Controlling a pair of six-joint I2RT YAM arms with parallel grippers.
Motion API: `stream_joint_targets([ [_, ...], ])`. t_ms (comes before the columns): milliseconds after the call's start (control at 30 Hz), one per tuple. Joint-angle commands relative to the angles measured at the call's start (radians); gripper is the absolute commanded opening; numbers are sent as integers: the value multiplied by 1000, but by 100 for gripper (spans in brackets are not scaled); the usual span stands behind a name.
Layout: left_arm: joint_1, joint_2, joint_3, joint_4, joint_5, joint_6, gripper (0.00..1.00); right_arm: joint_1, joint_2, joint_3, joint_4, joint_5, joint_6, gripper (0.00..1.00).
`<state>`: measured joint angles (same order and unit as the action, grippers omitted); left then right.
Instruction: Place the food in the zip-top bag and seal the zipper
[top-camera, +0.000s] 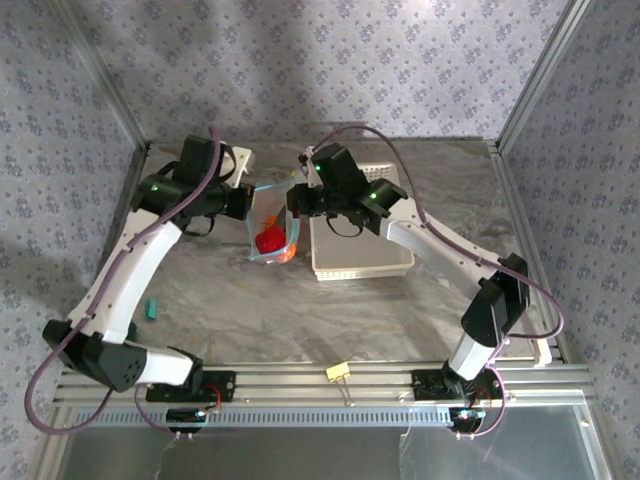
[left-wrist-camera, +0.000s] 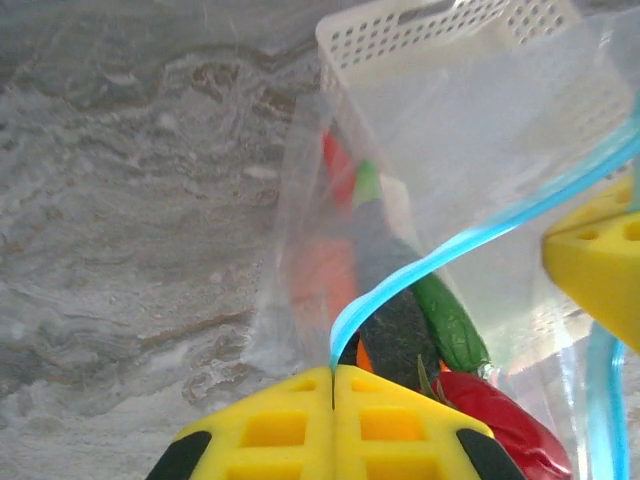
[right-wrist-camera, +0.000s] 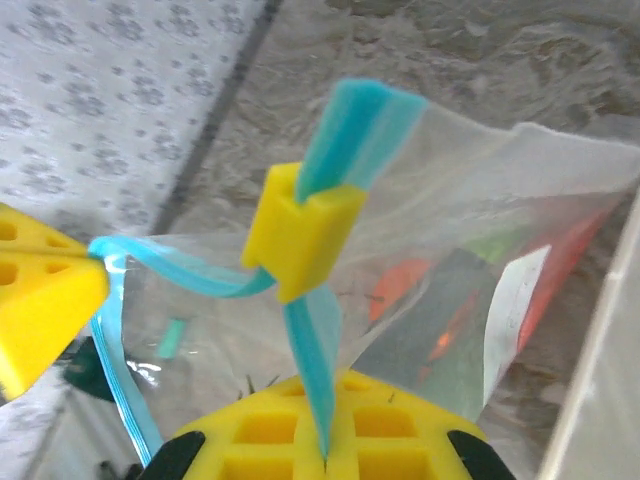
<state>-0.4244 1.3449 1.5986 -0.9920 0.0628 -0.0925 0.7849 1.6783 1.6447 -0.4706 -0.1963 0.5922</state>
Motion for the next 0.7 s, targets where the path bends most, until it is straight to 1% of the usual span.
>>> stream_joint_targets([
  [0, 5, -9, 56, -116, 30, 58, 0, 4, -15, -7, 48, -123, 143, 0],
  [133, 5, 24, 104, -161, 38, 81, 0, 9, 22, -42, 155, -262, 255, 0],
  [200, 3, 37, 132, -173, 38, 85, 0, 16, 35, -25, 178, -281, 273, 0],
  [400, 1, 50, 222, -190, 32, 114, 0, 29, 25, 36, 160, -255, 250, 0],
  [533, 7, 76, 268, -185, 13, 132, 0, 41, 12, 51, 163, -208, 229, 0],
  [667, 17, 107, 235, -113, 38, 133, 0, 43, 35, 59, 139, -154, 168, 0],
])
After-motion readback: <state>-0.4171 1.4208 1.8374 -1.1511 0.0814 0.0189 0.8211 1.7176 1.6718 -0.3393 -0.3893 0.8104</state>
